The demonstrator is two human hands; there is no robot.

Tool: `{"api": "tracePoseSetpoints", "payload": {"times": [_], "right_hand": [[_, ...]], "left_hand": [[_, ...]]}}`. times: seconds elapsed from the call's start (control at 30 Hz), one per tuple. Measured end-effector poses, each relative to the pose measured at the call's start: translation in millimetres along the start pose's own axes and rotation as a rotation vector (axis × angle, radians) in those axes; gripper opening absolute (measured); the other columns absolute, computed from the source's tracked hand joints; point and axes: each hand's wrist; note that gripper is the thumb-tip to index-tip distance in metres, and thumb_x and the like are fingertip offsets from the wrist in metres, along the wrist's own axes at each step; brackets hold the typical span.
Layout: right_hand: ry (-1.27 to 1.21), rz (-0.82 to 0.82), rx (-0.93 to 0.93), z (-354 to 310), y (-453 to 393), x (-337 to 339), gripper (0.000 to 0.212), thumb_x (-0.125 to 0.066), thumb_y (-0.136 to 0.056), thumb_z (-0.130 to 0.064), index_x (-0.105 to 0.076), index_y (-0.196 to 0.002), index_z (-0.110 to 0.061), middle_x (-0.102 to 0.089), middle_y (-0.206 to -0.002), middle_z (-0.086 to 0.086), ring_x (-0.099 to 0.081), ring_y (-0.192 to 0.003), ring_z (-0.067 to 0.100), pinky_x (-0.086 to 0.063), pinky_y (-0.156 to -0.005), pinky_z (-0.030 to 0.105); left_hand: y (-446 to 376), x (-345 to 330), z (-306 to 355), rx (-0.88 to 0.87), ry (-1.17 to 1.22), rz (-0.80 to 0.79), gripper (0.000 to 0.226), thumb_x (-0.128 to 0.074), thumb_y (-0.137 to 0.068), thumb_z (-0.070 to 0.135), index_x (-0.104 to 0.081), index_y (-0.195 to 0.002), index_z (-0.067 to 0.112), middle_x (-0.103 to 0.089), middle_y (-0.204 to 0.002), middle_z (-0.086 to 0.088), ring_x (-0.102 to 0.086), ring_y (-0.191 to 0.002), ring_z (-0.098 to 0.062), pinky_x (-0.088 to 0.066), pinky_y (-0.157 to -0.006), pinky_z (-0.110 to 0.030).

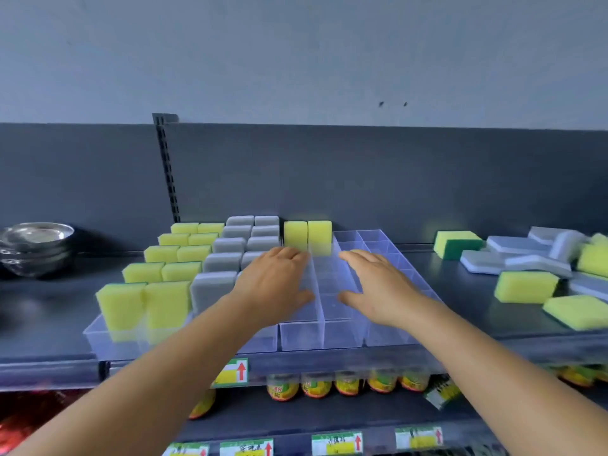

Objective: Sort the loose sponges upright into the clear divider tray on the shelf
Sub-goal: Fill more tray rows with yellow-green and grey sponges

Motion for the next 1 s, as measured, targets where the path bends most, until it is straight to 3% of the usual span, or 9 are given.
{"api": "tracePoseSetpoints", "payload": {"times": [0.33, 0.63, 1.0], "right_hand": [[0.051, 0.055, -0.135, 141, 49, 45, 0.069, -0.057, -0.090, -0.039, -0.025, -0.148, -0.021, -0.024, -0.155, -0.006, -0.021, -0.143, 0.015, -0.022, -0.113, 0.029], [0.056, 0.042, -0.210, 263, 81, 83, 0.066, -0.056, -0.091, -0.037, -0.026, -0.147, -0.021, -0.025, -0.154, -0.006, -0.020, -0.143, 0.015, -0.022, -0.112, 0.029], [0.041, 0.076, -0.296, 363, 88, 107, 0.061, -0.053, -0.092, -0.026, -0.026, -0.147, -0.023, -0.026, -0.154, -0.007, -0.023, -0.141, 0.015, -0.024, -0.111, 0.028]], "left_hand": [[-73, -23, 138, -0.145, 0.083, -0.059, 0.064, -0.048, -0.094, 0.045, -0.026, -0.149, 0.019, -0.032, -0.154, 0.002, -0.029, -0.141, -0.019, -0.027, -0.113, -0.032], [-140, -45, 255, -0.173, 0.126, -0.070, 0.064, -0.050, -0.094, 0.044, -0.028, -0.148, 0.018, -0.037, -0.150, 0.001, -0.035, -0.137, -0.020, -0.031, -0.110, -0.032], [-200, -72, 338, -0.185, 0.157, -0.115, 0.055, -0.051, -0.093, 0.043, -0.037, -0.141, 0.018, -0.045, -0.142, 0.000, -0.042, -0.130, -0.022, -0.040, -0.101, -0.036]]}}
Point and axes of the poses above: each hand's wrist, its own y-axis away from the middle knuckle, its own x-axis out of the back of the hand, z = x × y
